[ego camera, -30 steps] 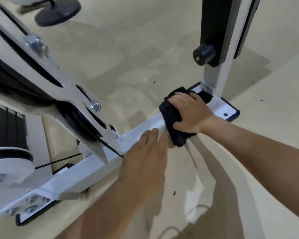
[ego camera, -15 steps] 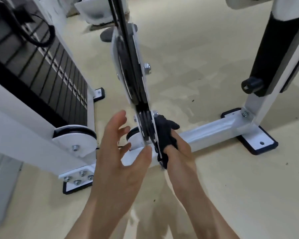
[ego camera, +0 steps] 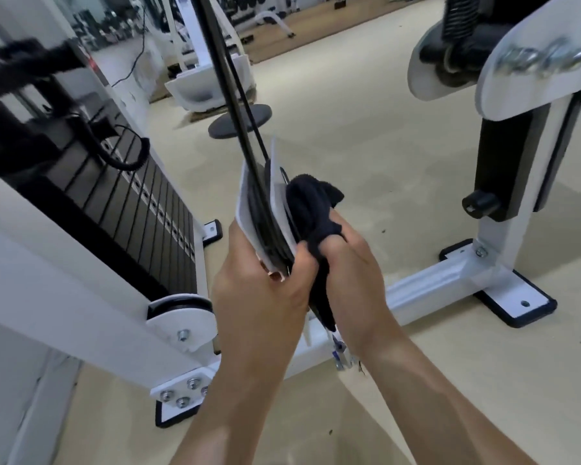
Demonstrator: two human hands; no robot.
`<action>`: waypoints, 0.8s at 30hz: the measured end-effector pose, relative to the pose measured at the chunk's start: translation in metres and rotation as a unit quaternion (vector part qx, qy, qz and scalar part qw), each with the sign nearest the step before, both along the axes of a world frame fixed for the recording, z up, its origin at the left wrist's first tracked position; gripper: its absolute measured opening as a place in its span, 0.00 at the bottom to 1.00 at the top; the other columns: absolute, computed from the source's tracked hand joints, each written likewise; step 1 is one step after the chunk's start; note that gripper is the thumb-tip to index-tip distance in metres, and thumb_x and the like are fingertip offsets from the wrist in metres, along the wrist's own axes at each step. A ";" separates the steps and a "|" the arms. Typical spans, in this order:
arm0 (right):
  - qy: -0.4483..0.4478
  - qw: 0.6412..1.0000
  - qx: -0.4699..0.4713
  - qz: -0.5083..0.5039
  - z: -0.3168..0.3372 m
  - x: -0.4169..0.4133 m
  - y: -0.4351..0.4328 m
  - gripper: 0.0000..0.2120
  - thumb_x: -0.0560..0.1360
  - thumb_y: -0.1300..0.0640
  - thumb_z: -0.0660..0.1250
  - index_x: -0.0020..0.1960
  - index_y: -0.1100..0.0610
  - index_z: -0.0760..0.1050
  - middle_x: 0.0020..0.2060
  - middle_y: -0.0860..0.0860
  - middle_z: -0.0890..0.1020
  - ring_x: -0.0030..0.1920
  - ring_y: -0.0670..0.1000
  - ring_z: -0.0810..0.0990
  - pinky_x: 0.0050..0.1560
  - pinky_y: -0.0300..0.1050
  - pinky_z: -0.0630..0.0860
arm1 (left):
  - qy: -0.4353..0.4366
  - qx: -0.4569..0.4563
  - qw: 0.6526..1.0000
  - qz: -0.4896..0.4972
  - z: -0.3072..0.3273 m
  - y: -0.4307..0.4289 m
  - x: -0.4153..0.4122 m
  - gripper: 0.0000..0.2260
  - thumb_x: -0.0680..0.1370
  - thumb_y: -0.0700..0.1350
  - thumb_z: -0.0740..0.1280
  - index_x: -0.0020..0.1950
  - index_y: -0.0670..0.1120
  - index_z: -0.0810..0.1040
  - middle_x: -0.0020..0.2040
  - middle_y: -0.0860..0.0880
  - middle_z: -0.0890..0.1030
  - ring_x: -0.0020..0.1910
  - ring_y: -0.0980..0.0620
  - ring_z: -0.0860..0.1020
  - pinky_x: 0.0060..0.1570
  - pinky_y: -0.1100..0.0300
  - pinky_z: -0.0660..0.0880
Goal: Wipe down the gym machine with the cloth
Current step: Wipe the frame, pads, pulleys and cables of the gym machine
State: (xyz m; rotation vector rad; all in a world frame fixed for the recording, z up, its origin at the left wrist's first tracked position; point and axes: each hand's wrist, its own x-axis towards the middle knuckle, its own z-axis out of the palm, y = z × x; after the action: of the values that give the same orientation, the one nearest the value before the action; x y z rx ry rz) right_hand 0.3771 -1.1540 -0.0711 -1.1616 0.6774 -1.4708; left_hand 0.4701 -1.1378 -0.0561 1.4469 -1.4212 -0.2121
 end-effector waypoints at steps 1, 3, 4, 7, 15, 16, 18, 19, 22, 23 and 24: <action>0.012 1.000 0.004 0.002 0.003 0.005 -0.007 0.20 0.74 0.64 0.54 0.51 0.46 0.80 0.36 0.39 0.83 0.37 0.38 0.81 0.35 0.28 0.74 | 0.005 0.001 1.000 0.001 0.001 0.001 0.002 0.15 0.68 0.52 0.69 0.51 0.48 0.73 0.32 0.55 0.78 0.31 0.56 0.77 0.33 0.58 0.75; 0.039 0.999 0.015 -0.034 0.008 0.008 -0.022 0.19 0.76 0.67 0.52 0.45 0.49 0.78 0.29 0.40 0.79 0.31 0.39 0.77 0.31 0.30 0.72 | 0.004 0.001 1.000 -0.007 0.003 0.001 0.003 0.15 0.68 0.52 0.69 0.51 0.48 0.74 0.32 0.54 0.78 0.31 0.55 0.78 0.33 0.59 0.76; 0.043 0.998 0.017 -0.044 0.006 0.005 -0.026 0.19 0.77 0.69 0.51 0.43 0.51 0.77 0.27 0.41 0.79 0.30 0.40 0.77 0.31 0.31 0.72 | -0.002 0.002 1.000 -0.014 0.004 0.002 0.002 0.15 0.68 0.51 0.69 0.51 0.47 0.74 0.31 0.53 0.78 0.31 0.53 0.78 0.32 0.57 0.76; 0.048 0.998 0.032 -0.029 0.000 -0.004 -0.022 0.18 0.77 0.69 0.52 0.42 0.55 0.77 0.26 0.43 0.78 0.29 0.43 0.76 0.31 0.33 0.71 | -0.010 0.004 1.000 -0.023 0.003 0.005 -0.001 0.16 0.68 0.51 0.69 0.51 0.45 0.75 0.31 0.52 0.78 0.31 0.50 0.78 0.32 0.54 0.77; 0.160 0.979 -0.098 -0.077 0.029 0.002 -0.025 0.26 0.73 0.61 0.53 0.65 0.45 0.75 0.32 0.37 0.76 0.34 0.40 0.75 0.36 0.30 0.69 | -0.002 0.011 0.999 -0.036 0.004 0.003 0.006 0.18 0.66 0.50 0.70 0.53 0.45 0.77 0.35 0.52 0.81 0.36 0.50 0.81 0.36 0.48 0.78; 0.171 0.978 -0.083 -0.084 0.034 0.004 -0.036 0.22 0.74 0.63 0.53 0.60 0.48 0.78 0.33 0.41 0.77 0.35 0.42 0.75 0.37 0.36 0.71 | 0.005 0.010 0.999 -0.033 0.004 0.003 0.006 0.16 0.67 0.50 0.70 0.51 0.46 0.76 0.35 0.52 0.80 0.36 0.49 0.81 0.36 0.49 0.78; 0.157 0.983 -0.009 -0.090 0.040 0.002 -0.060 0.14 0.75 0.65 0.54 0.45 0.56 0.78 0.33 0.47 0.77 0.35 0.47 0.75 0.38 0.39 0.72 | 0.017 0.008 0.999 -0.027 0.004 0.002 0.003 0.14 0.67 0.50 0.70 0.49 0.46 0.76 0.33 0.51 0.80 0.34 0.47 0.80 0.35 0.48 0.78; 0.127 0.988 0.030 -0.078 0.040 0.001 -0.069 0.11 0.75 0.65 0.54 0.41 0.61 0.75 0.31 0.49 0.75 0.32 0.47 0.73 0.34 0.37 0.70 | 0.020 0.009 0.999 -0.026 0.004 0.002 0.001 0.13 0.67 0.50 0.70 0.49 0.47 0.76 0.34 0.50 0.80 0.34 0.47 0.80 0.36 0.49 0.79; 0.088 0.992 0.061 -0.063 0.010 -0.001 -0.067 0.14 0.76 0.67 0.55 0.38 0.60 0.76 0.28 0.48 0.78 0.30 0.46 0.74 0.29 0.33 0.70 | 0.026 0.006 0.999 -0.039 0.004 0.004 0.000 0.14 0.67 0.51 0.70 0.49 0.47 0.77 0.33 0.53 0.80 0.33 0.53 0.80 0.33 0.60 0.76; 0.097 0.992 0.052 -0.069 -0.009 0.000 -0.057 0.17 0.76 0.67 0.54 0.39 0.55 0.78 0.28 0.47 0.79 0.31 0.46 0.75 0.31 0.35 0.72 | 0.025 0.003 0.999 -0.036 0.004 0.004 0.001 0.14 0.67 0.51 0.70 0.49 0.46 0.76 0.32 0.53 0.79 0.30 0.54 0.78 0.32 0.62 0.74; 0.117 0.990 0.044 -0.070 -0.027 0.000 -0.043 0.19 0.76 0.67 0.54 0.39 0.50 0.78 0.27 0.47 0.78 0.31 0.47 0.74 0.31 0.38 0.71 | 0.023 0.001 0.999 -0.027 0.003 0.003 0.002 0.15 0.66 0.51 0.70 0.48 0.46 0.76 0.30 0.53 0.78 0.28 0.56 0.76 0.31 0.63 0.72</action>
State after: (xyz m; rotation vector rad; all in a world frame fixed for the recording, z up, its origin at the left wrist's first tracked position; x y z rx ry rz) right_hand 0.3776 -1.1974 -0.0977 -1.2513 0.9928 -1.4170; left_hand 0.4721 -1.1351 -0.0527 1.3984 -1.4245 -0.2784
